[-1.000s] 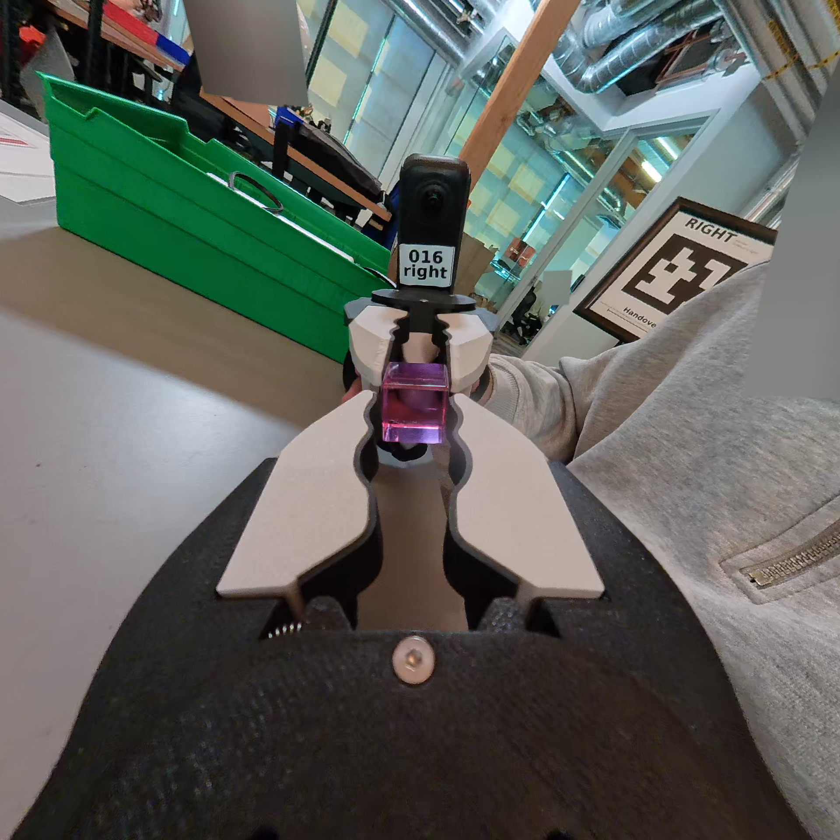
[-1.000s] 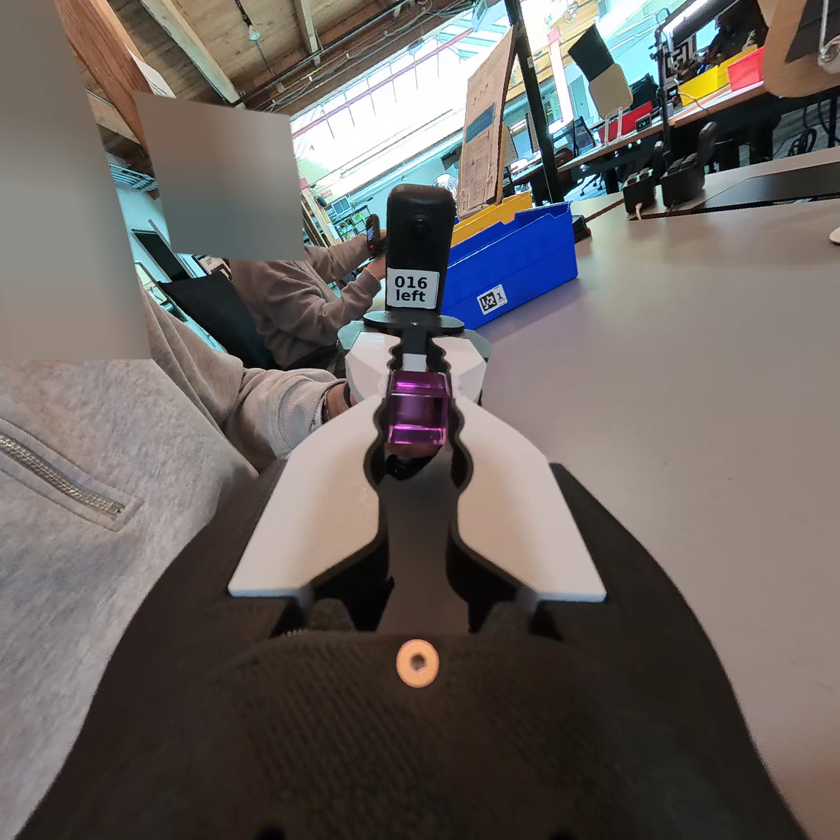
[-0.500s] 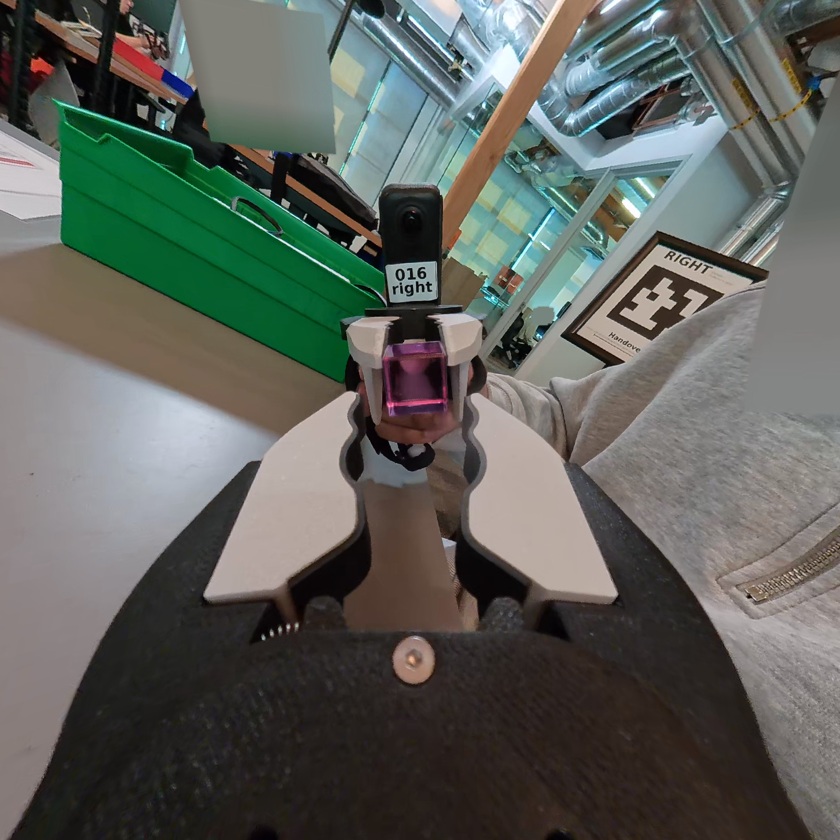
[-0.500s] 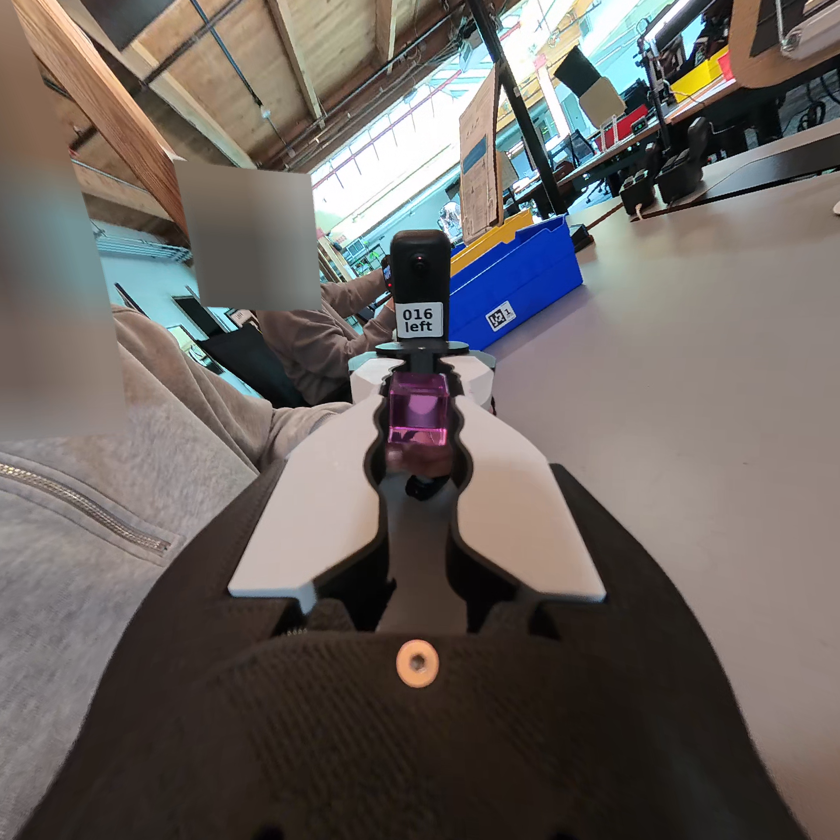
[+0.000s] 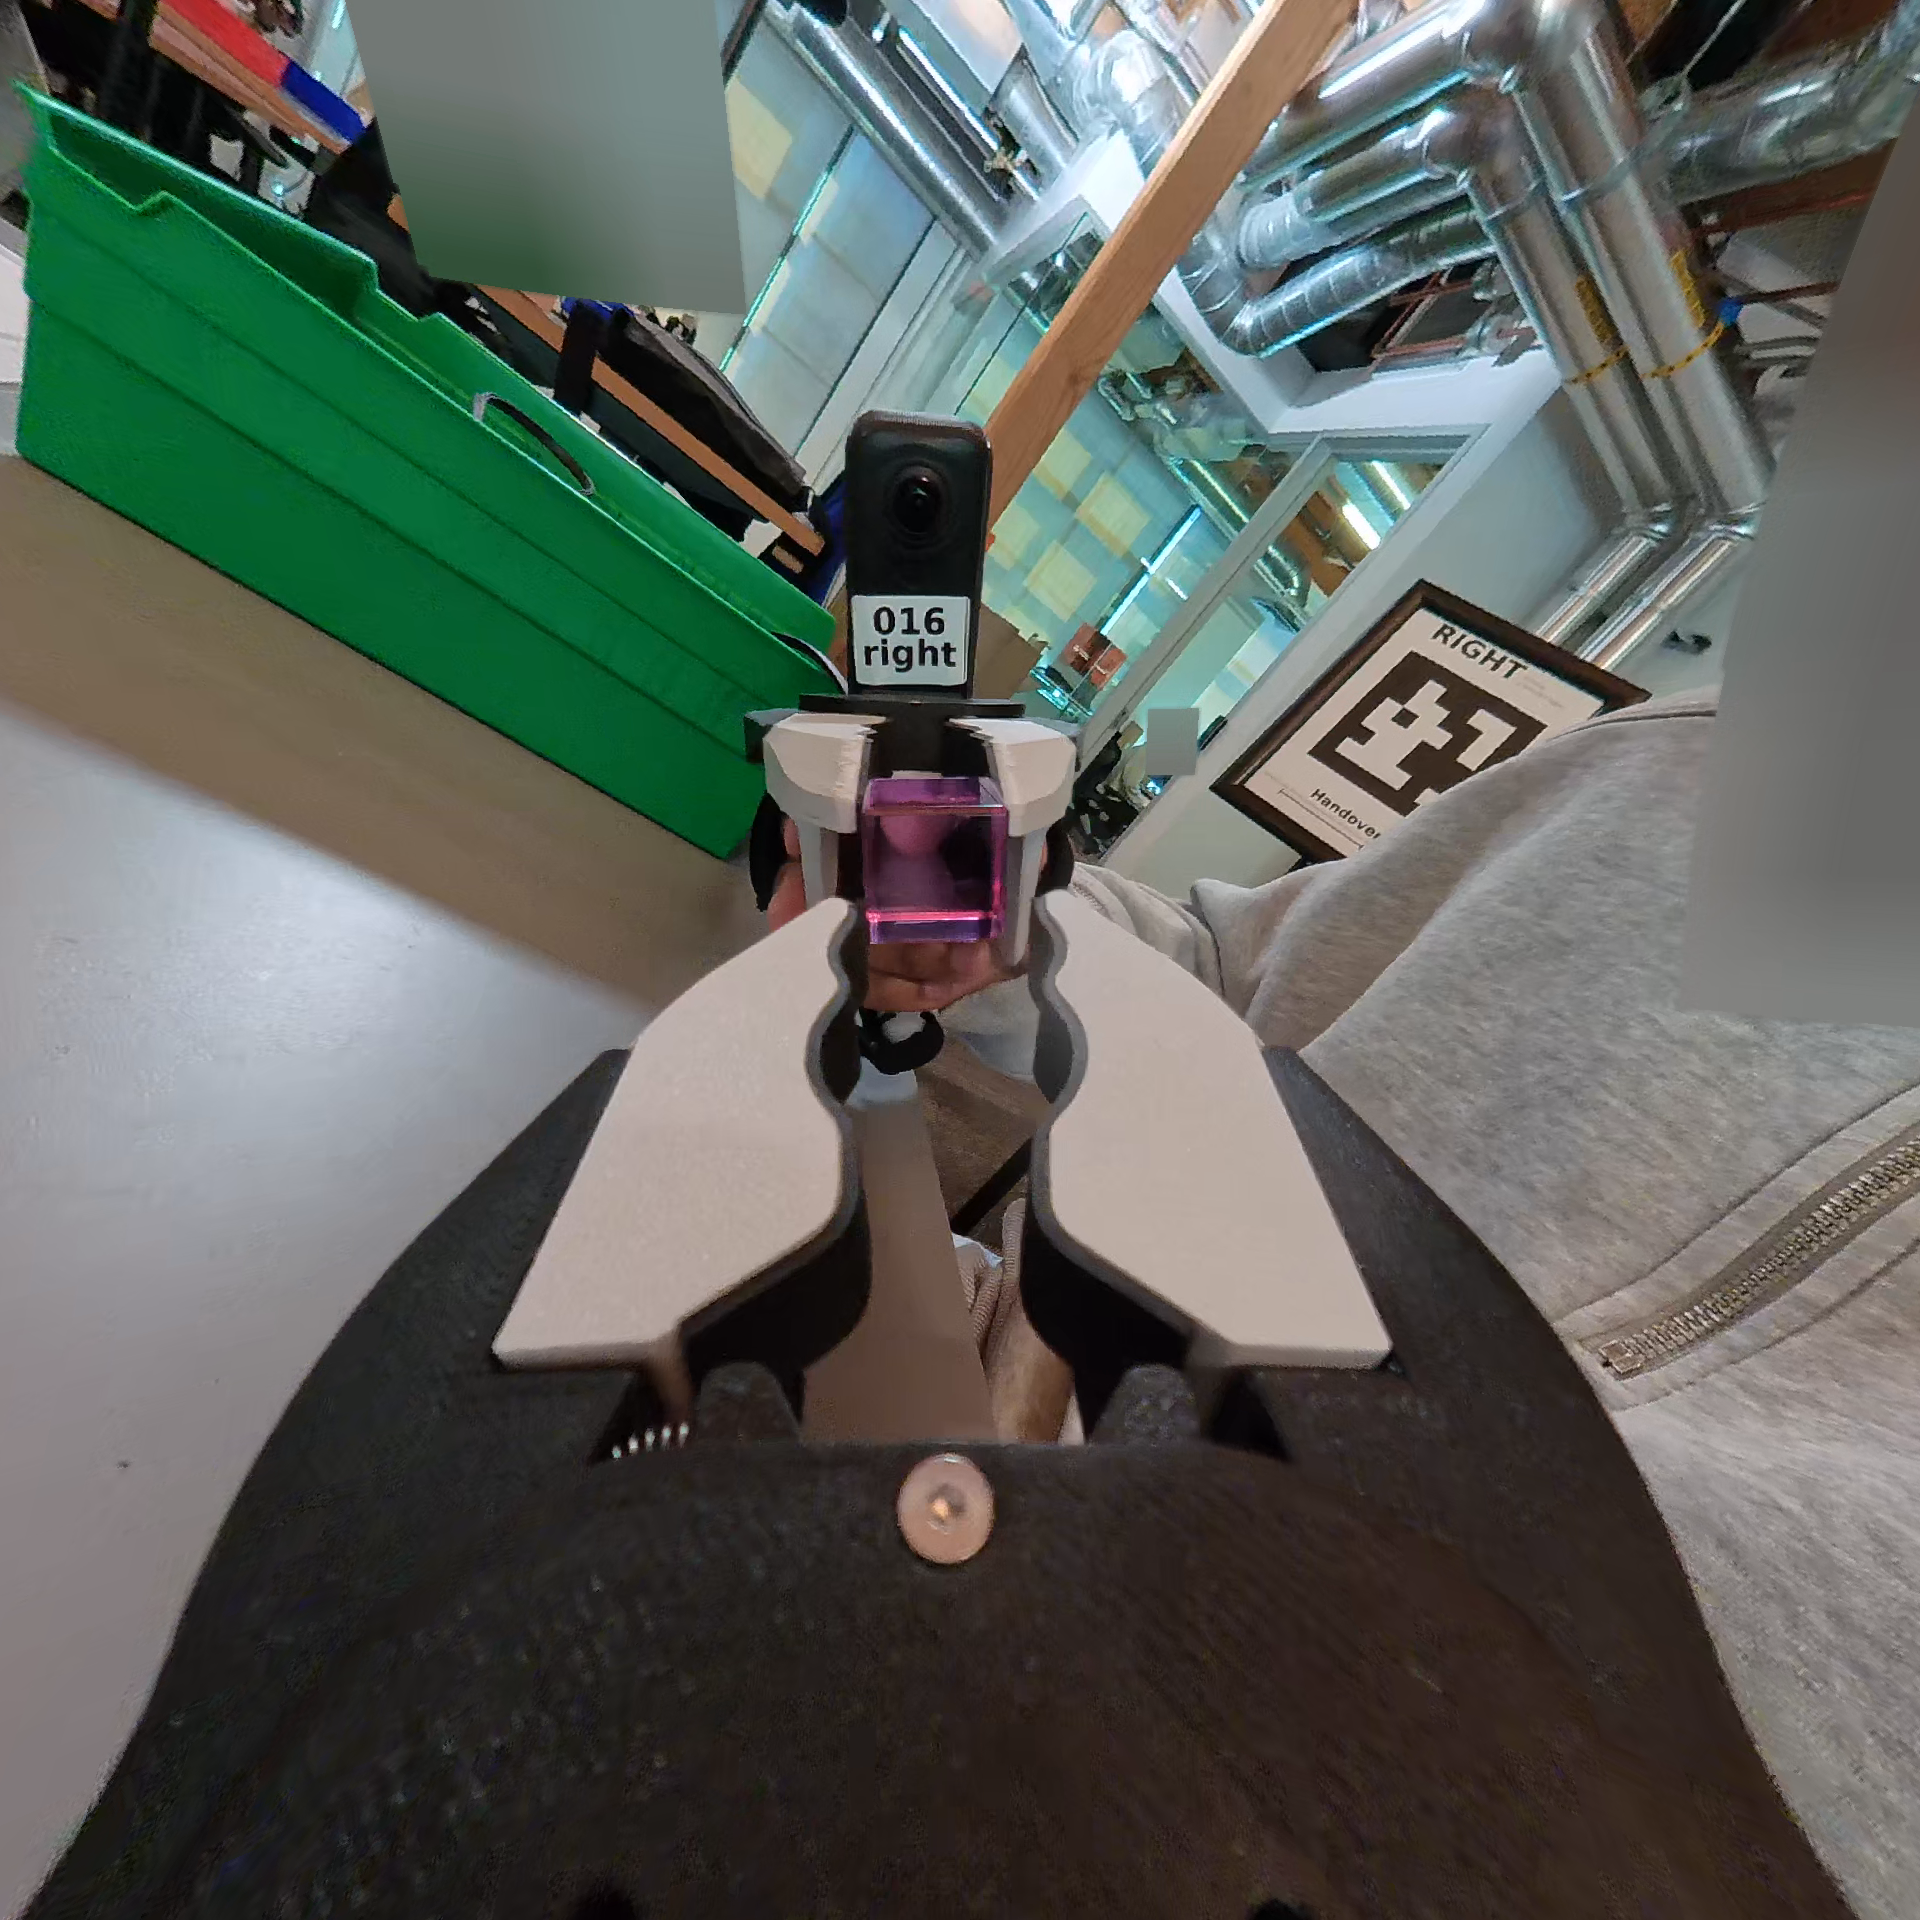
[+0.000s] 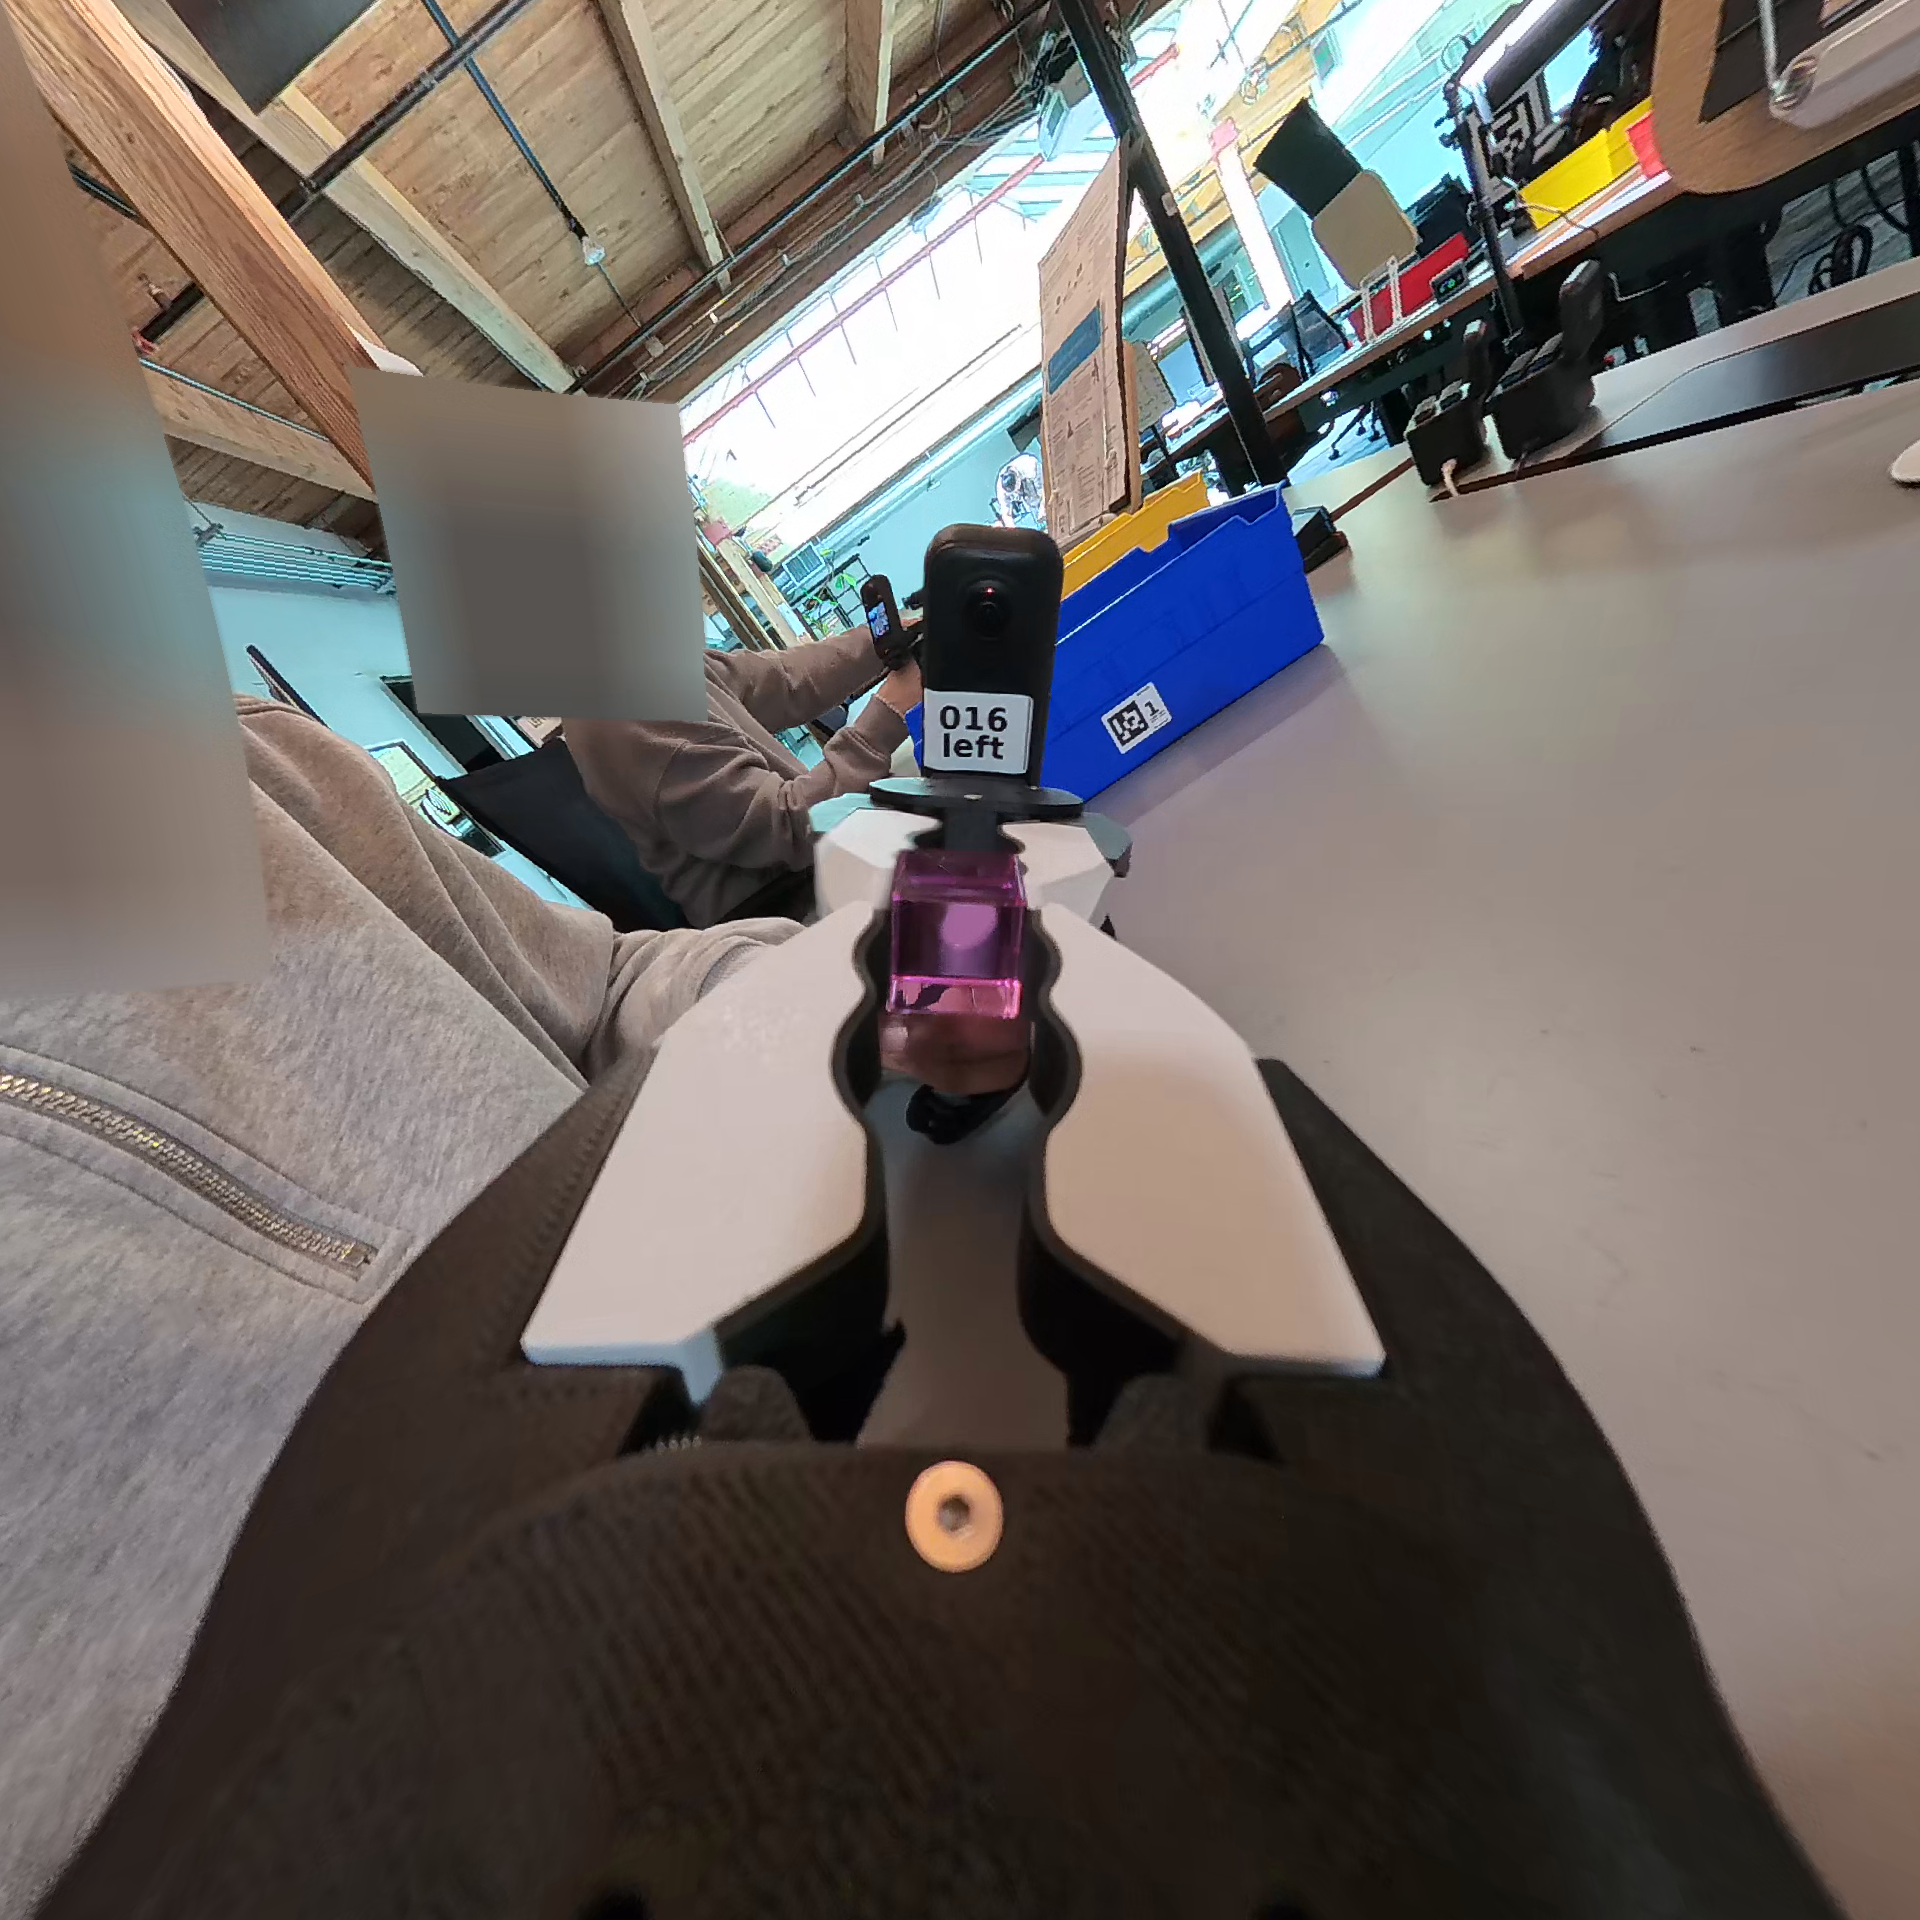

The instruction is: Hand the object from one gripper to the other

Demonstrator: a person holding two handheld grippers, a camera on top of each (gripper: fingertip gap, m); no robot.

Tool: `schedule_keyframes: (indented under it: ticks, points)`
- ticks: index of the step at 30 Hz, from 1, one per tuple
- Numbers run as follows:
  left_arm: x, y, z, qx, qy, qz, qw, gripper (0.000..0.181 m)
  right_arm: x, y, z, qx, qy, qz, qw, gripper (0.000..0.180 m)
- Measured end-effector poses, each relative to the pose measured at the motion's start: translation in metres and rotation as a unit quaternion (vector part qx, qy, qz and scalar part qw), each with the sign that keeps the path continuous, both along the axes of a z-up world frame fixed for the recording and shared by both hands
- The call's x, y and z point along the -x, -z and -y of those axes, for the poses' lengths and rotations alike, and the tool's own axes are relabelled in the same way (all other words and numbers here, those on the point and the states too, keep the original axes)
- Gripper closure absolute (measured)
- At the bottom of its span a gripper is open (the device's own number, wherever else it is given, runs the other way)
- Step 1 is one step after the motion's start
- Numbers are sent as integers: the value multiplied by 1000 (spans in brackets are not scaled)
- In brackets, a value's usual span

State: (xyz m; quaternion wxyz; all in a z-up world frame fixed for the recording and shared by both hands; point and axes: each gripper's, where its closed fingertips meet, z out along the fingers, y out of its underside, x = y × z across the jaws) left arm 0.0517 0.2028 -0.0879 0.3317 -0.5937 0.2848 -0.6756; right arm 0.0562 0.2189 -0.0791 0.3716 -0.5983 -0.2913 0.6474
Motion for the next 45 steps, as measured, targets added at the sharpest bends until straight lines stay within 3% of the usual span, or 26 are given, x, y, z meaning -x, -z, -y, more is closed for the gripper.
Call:
schedule_keyframes:
  ticks: [7, 10, 12, 20, 28, 33, 36, 45]
  points:
    - [0, 4, -2, 9, -2, -9, 1000, 156, 1, 2, 0, -5, 3, 8, 1000, 155]
    - [-2, 7, -2, 18, -1, -12, 1000, 148, 3, 3, 2, -11, 2, 14, 1000, 155]
    - [-2, 5, 0, 12, 2, -9, 1000, 156, 3, 3, 2, -13, 2, 14, 1000, 155]
    - [-2, 6, 0, 0, -1, -21, 1000, 155, 3, 2, 1, 7, -4, -5, 1000, 154]
    - [0, 6, -3, 12, -6, -17, 1000, 155, 2, 1, -6, -30, 30, -4, 999, 134]
    - [-2, 9, -2, 2, -6, -30, 1000, 156, 7, 6, -2, -32, 22, 15, 999, 137]
    - [-6, 13, 1, -14, -3, -49, 999, 155, 9, 11, 2, -51, 14, 38, 998, 152]
    - [-5, 9, 0, -9, -8, -29, 1000, 152, 7, 6, 3, -69, 20, 43, 996, 153]
